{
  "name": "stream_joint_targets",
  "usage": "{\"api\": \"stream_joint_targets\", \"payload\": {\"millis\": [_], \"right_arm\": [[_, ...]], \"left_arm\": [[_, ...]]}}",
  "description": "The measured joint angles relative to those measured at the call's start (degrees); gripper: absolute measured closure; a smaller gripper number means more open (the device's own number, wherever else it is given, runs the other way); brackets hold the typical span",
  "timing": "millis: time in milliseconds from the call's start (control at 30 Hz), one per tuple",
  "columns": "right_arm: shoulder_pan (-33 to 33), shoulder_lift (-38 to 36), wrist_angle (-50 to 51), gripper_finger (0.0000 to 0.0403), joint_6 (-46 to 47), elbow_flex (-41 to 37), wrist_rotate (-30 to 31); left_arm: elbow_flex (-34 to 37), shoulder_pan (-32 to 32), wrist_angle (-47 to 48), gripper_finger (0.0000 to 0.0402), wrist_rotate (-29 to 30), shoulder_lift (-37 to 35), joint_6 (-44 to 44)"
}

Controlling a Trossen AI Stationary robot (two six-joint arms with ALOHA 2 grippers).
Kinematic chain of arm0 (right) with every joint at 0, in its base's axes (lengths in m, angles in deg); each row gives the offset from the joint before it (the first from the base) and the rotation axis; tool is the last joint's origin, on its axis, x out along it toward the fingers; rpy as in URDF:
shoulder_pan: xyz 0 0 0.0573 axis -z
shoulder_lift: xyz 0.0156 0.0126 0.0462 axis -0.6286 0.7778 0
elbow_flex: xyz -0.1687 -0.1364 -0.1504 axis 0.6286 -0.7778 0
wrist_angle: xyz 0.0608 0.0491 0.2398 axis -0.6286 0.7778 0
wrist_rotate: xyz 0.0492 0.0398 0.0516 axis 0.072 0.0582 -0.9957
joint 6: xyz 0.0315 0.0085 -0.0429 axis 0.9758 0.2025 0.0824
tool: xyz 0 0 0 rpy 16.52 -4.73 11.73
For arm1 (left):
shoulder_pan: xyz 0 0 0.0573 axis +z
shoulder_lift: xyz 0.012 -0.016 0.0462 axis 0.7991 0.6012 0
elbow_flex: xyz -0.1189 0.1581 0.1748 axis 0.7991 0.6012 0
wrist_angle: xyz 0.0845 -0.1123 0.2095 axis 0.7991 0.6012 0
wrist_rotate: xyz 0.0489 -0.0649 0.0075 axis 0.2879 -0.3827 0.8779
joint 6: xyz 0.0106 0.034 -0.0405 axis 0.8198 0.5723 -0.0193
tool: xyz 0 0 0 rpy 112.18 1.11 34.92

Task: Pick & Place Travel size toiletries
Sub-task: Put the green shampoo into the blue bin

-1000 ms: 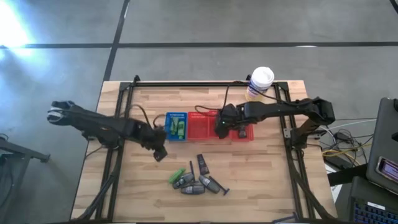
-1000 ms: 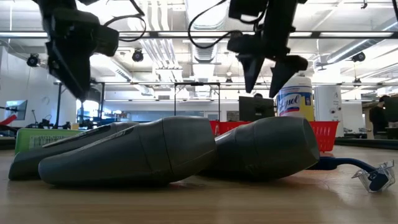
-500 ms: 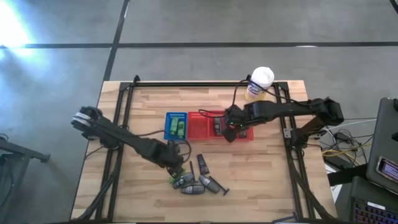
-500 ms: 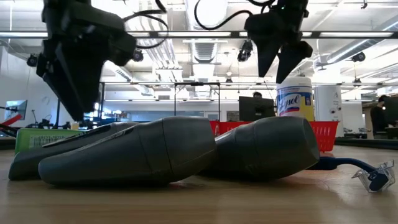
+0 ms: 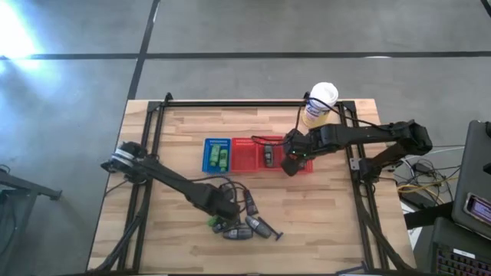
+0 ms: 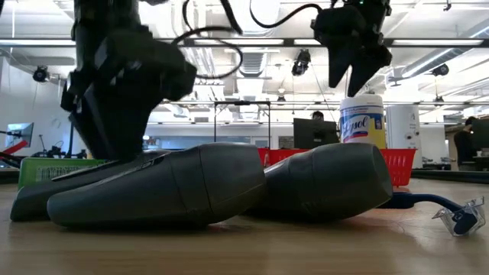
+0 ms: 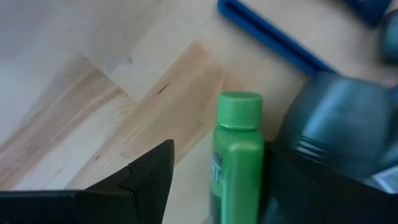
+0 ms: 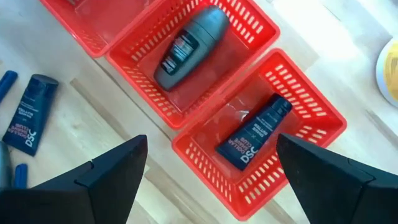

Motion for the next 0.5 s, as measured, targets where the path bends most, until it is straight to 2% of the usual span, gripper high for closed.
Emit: {"api": "stream_joint_targets", "payload": {"millis": [200, 300, 500], "right_arm": [[-0.3, -4.0, -0.3, 0.0049, 2.9, -3.9, 0.0], [-0.8, -6.3, -0.8, 0.0059, 4.8, -5.9, 0.0], [-1.8, -10.3, -1.0, 0.0075, 9.5, -8.8, 1.4]], "left_arm": [[0.0, -0.2, 0.6, 0.0171, -1.5, 2.0, 0.9], [0.0, -0.2, 0.6, 0.0207, -1.8, 2.1, 2.3], [0.0, 0.4, 1.5, 0.0306, -2.7, 0.8, 5.8]]}}
